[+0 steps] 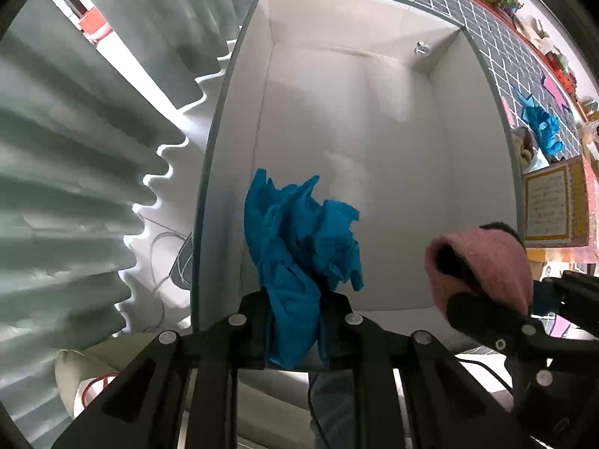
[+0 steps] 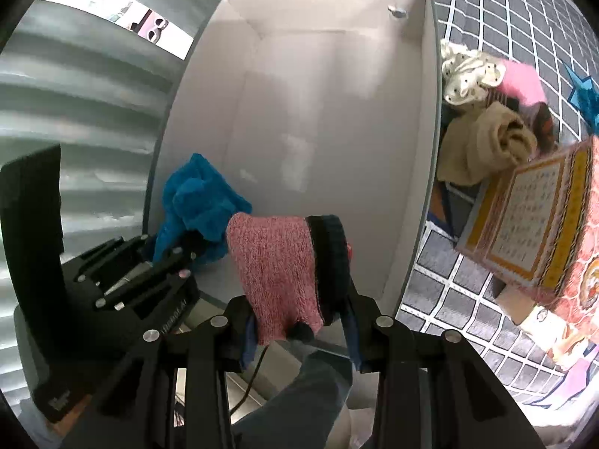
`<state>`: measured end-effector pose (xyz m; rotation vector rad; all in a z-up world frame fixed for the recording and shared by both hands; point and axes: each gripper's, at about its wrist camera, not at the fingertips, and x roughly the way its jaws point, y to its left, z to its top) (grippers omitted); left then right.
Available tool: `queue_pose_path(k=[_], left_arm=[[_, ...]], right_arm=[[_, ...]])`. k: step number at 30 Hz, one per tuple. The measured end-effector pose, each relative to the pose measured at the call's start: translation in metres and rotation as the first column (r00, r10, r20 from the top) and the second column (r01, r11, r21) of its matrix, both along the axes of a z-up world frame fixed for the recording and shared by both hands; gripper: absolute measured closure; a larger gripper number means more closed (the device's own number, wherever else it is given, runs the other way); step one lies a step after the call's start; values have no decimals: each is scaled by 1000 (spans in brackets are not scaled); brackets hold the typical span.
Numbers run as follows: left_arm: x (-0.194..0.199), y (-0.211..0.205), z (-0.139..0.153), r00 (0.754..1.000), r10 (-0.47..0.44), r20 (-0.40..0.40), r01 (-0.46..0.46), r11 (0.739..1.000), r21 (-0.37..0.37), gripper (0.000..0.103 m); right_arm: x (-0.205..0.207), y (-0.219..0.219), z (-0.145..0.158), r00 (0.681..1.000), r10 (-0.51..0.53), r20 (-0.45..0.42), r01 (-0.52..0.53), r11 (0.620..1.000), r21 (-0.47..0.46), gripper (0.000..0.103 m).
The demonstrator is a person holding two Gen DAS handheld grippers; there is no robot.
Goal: Organize soft objects
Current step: 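Open both grippers to drop the blue cloth and sock into the box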
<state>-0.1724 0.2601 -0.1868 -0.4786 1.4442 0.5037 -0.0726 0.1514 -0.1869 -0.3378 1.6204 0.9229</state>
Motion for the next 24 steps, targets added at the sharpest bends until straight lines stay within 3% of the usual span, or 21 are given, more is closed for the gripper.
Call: queue_pose_path(k=[9,11,13,16,19,21,23,24], left_arm=[[-4,-4,3,1000,-8,11,8,1000,6,81],[-7,-3,4,1000,-7,19,6,1000,13,74],[-8,-3,7,999,-9,31,8,1000,28,50],[-11,-1,13,999,-11,51,8,999,52,25],[-12,-1,18,998,-13,69,10,999,41,20],[-12,-3,21,997,-19,78,15,999,42,15],[-11,-4,25,996,-22,82,18,999,49,14],[-12,-4,27,996,-22,87,18,999,48,13]], right_arm=[[-1,-3,10,1000,2,22,-2,1000,10,64],[-2,-5,14,1000,3,28,-4,1000,12,64],[-5,-6,18,999,8,43,-8,1000,13,64],[-4,-8,24,998,6,68,-7,1000,12,59],[2,-10,31,997,2,79,-4,1000,19,56],[2,-10,33,996,0,92,-3,1000,28,28],[4,-9,40,993,-4,115,0,999,34,19],[5,-8,43,992,-2,126,-2,999,36,19]])
